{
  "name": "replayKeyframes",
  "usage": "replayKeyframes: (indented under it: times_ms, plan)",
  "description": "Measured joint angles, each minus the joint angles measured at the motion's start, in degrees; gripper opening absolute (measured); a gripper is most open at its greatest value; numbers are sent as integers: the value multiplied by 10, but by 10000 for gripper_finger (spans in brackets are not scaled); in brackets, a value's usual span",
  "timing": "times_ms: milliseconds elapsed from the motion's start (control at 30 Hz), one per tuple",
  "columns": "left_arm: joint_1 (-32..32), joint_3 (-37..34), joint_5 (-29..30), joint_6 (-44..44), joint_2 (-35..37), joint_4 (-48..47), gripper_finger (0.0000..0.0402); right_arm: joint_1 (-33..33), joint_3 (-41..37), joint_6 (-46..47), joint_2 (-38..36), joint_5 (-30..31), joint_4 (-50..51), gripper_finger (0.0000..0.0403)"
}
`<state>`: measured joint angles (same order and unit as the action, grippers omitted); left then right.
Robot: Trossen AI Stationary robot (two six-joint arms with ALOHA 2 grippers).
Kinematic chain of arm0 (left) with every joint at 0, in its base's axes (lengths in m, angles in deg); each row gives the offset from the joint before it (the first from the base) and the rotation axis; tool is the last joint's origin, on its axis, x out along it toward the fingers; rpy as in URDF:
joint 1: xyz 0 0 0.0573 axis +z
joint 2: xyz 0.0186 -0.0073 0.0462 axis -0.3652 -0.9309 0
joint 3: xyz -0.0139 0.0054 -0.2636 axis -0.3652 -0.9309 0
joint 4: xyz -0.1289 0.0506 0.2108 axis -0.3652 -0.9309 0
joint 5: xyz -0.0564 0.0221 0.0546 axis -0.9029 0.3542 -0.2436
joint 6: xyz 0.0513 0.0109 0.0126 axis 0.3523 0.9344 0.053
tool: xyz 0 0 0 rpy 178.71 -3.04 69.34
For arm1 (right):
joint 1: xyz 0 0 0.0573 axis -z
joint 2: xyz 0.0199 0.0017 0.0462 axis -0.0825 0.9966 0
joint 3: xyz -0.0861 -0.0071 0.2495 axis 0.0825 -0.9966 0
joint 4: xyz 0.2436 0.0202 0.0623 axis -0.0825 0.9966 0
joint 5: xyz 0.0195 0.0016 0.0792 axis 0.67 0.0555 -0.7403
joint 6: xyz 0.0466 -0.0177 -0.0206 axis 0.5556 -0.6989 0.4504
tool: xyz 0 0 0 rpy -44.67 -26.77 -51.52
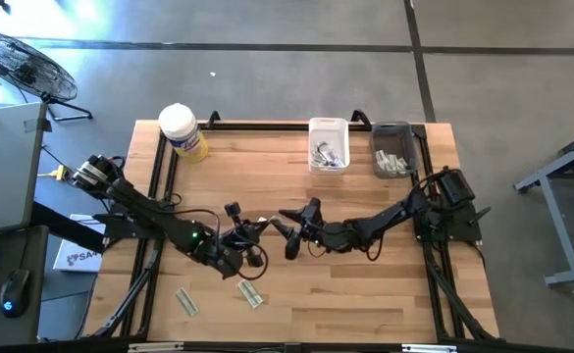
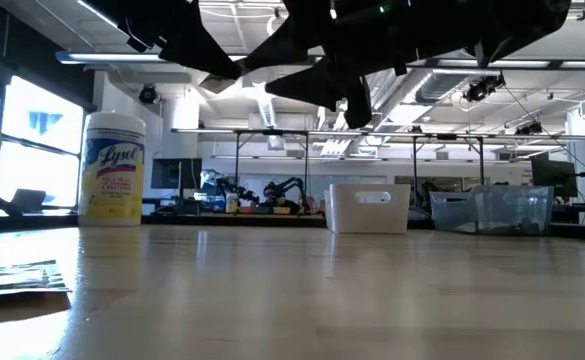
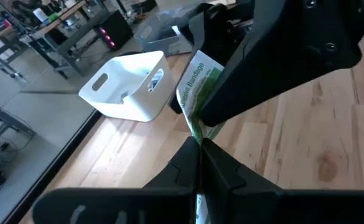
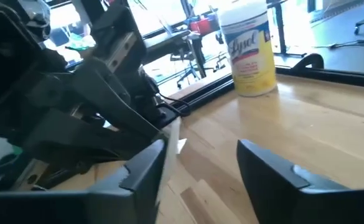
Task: Pick & Place First Aid Supplies
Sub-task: Put the green bandage into the black bin
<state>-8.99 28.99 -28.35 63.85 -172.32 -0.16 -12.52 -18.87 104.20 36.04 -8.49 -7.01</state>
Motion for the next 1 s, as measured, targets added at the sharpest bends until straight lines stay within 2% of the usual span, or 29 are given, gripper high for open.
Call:
replayKeyframes:
  times_ms: [400, 600, 800, 1000]
  plan:
    - [0, 0, -16, -6, 0, 0, 5, 0, 0, -4, 0, -44, -9, 13]
    - [0, 0, -22, -19, 0, -1, 37, 0, 0, -12, 0, -39, -4, 12]
    - [0, 0, -22, -19, 0, 0, 122, 0, 0, -26, 0, -20, 0, 6]
    - [0, 0, -40, -24, 10, -6, 207, -8, 0, -90, 0, 43, 1, 4]
